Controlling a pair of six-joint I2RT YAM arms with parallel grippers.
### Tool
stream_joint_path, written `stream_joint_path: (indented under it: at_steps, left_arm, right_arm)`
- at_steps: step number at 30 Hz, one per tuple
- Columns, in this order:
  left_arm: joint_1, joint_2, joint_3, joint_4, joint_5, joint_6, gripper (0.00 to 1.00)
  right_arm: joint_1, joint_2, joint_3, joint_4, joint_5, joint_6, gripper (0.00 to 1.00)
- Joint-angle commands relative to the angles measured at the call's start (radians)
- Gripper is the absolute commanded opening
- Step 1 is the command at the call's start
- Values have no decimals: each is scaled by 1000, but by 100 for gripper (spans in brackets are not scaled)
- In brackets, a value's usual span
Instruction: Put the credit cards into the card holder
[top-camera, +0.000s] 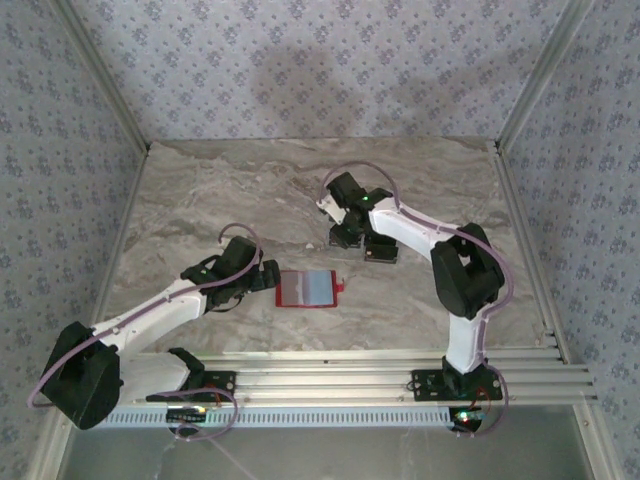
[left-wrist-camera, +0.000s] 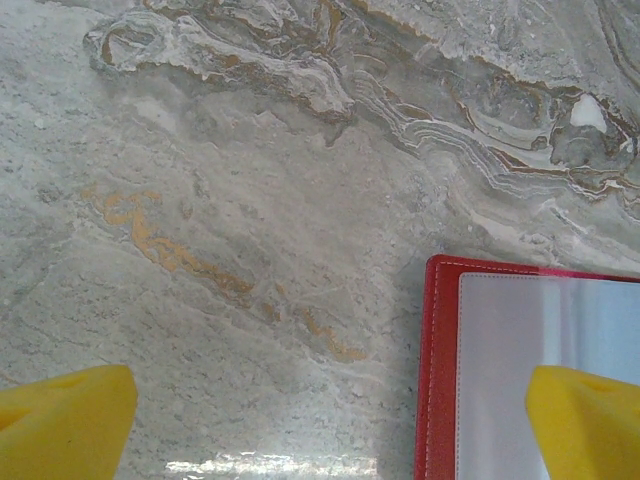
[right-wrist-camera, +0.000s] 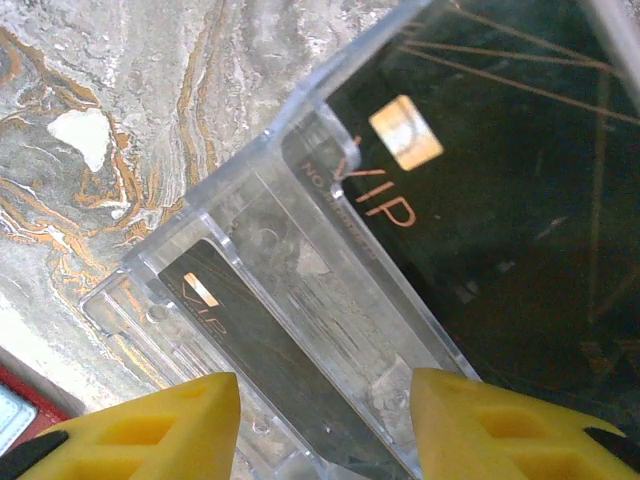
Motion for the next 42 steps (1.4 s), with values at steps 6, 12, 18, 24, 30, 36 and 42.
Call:
stream_joint_path:
  at_steps: [6,12,18,24,30,36,42]
  left_arm:
    - [10,4,16,-19,11,-1,100]
    - [15,4,15,-18,10,3,100]
    - [18,3,17,-17,16,8,100]
    - [21,7,21,-16,19,11,100]
    - [20,3,22,-19,19,9,100]
    - [21,4,23,-17,22,15,100]
    - [21,5,35,-18,28,24,100]
  right_arm:
    - [24,42,39,-52,33,-54,45]
    - [32,41,37,-62,26,-65,31]
    - [32,52,54,-94,0,-88,20]
    - [26,62,79,-128,-21,-107,6]
    - [2,58,94,-137,-33,-84,0]
    - [-12,37,104,-139,-82,-61,0]
    - [-13,25,174,-198,-124,-84,0]
